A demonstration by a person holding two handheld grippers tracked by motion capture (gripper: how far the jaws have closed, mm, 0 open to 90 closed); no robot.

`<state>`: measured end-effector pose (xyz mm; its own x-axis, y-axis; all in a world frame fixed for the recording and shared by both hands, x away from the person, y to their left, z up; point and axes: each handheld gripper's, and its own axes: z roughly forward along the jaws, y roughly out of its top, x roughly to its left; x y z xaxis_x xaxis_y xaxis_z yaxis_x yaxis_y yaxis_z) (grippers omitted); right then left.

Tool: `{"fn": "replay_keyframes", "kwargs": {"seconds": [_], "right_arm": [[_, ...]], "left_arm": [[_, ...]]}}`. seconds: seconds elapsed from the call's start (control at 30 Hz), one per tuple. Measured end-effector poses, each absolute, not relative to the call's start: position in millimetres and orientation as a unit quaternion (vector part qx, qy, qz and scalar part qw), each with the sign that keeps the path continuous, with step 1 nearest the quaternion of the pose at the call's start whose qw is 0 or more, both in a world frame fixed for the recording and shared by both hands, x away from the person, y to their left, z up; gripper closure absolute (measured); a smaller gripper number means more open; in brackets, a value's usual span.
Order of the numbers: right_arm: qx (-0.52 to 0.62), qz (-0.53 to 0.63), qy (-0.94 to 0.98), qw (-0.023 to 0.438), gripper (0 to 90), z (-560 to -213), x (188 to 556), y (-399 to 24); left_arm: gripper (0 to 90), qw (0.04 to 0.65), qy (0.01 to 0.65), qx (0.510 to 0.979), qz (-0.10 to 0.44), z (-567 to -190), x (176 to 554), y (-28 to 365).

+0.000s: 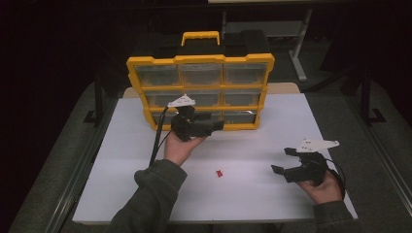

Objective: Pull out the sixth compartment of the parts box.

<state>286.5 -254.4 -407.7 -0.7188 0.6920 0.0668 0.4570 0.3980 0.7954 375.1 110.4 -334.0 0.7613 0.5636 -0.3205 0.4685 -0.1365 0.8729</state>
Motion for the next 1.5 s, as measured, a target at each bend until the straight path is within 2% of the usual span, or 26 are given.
{"fn": "replay_keyframes", "kwargs": {"seconds": [0.17,0.33,0.6,0.87,1.1,1.23,1.33,1.5], "right_arm": [[0.35,0.426,0.823,0.137,16.9,-407.1,287.3,-254.5],[0.348,0.43,0.821,0.14,17.1,-406.0,288.6,-256.5],[0.344,0.433,0.821,0.14,18.0,-405.5,288.3,-257.1],[0.346,0.435,0.82,0.138,18.2,-405.7,289.5,-257.8],[0.344,0.438,0.819,0.136,18.7,-404.9,289.4,-259.2],[0.345,0.443,0.817,0.135,19.1,-404.1,289.3,-259.8],[0.343,0.442,0.818,0.134,19.2,-404.9,289.2,-259.5],[0.342,0.443,0.818,0.136,19.4,-405.1,288.6,-259.4]], "left_arm": [[29.3,0.57,0.357,0.739,0.032,-335.5,386.7,90.6],[38.2,0.582,0.358,0.728,0.056,-340.9,394.3,71.5],[48.3,0.608,0.421,0.671,0.053,-343.9,408.4,57.8],[54.7,0.632,0.458,0.625,0.019,-349.8,417.0,47.7],[57.6,0.643,0.468,0.606,0.011,-350.2,421.7,37.8],[61.7,0.648,0.473,0.598,0.003,-349.6,422.2,32.6],[63.4,0.646,0.475,0.597,0.019,-348.5,420.2,29.9],[68.2,0.649,0.486,0.586,0.006,-351.1,423.3,29.5]]}}
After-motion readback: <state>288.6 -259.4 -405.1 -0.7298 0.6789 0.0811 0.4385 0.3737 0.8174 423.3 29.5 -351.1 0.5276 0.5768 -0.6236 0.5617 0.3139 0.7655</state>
